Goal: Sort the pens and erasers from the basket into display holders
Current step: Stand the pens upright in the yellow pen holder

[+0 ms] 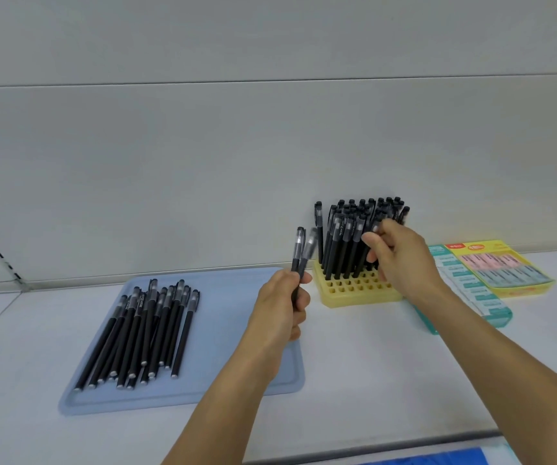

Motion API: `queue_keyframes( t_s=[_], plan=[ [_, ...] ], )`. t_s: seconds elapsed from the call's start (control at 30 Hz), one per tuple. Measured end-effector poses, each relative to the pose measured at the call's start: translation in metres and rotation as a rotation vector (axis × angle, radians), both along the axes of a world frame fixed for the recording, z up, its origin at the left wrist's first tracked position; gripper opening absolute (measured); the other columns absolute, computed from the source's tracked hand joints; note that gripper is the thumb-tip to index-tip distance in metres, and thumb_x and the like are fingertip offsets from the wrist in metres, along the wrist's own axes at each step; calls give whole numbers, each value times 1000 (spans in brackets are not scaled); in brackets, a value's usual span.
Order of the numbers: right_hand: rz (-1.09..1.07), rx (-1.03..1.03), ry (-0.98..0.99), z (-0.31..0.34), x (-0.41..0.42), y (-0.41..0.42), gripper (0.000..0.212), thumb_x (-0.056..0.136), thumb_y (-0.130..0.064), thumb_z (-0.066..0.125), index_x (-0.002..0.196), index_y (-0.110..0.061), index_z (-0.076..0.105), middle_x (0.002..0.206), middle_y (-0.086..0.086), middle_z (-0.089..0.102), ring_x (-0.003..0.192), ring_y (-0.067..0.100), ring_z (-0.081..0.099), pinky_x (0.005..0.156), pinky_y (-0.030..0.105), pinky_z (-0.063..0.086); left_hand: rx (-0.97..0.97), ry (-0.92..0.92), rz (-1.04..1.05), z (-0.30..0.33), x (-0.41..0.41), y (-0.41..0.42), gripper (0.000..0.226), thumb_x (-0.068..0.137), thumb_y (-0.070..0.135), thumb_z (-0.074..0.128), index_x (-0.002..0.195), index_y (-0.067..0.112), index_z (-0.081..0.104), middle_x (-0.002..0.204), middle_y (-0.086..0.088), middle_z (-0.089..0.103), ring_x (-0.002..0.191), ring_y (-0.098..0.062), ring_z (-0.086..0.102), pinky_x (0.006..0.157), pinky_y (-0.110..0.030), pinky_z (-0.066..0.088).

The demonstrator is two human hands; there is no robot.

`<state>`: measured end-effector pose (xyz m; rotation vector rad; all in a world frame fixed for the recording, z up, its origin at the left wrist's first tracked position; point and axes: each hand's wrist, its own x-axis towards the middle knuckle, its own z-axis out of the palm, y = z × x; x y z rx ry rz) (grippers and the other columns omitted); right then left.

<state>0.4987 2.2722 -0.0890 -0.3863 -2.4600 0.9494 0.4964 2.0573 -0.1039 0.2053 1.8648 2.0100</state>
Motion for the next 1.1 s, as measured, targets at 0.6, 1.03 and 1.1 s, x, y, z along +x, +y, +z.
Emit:
queue_keyframes(
  t_s=[0.6, 1.03, 1.1],
  plan=[
    [3, -190, 231, 11, 24, -9, 19, 96, -33, 54, 83, -20, 60, 63, -5, 64, 53, 8, 55, 54, 32, 44, 15, 127, -16, -1, 8, 11, 22, 104, 23, 43, 110, 17, 63, 100, 3, 75, 96, -15, 69, 85, -35, 55],
    [-66, 135, -26, -6, 2, 12, 23, 99, -37, 48, 84, -21, 54, 76, -6, 68, 71, 22, 63, 67, 40, 53, 20, 112, -27, 0, 9, 14, 21, 104, 21, 42, 111, 17, 61, 96, 3, 75, 91, -16, 71, 82, -33, 55],
    [-62, 102, -101, -6, 0, 10, 25, 98, -38, 50, 81, -20, 55, 77, -4, 69, 66, 21, 63, 67, 42, 54, 12, 120, -32, 0, 9, 14, 21, 104, 21, 43, 112, 17, 62, 97, 2, 75, 91, -16, 71, 82, -33, 54]
  ],
)
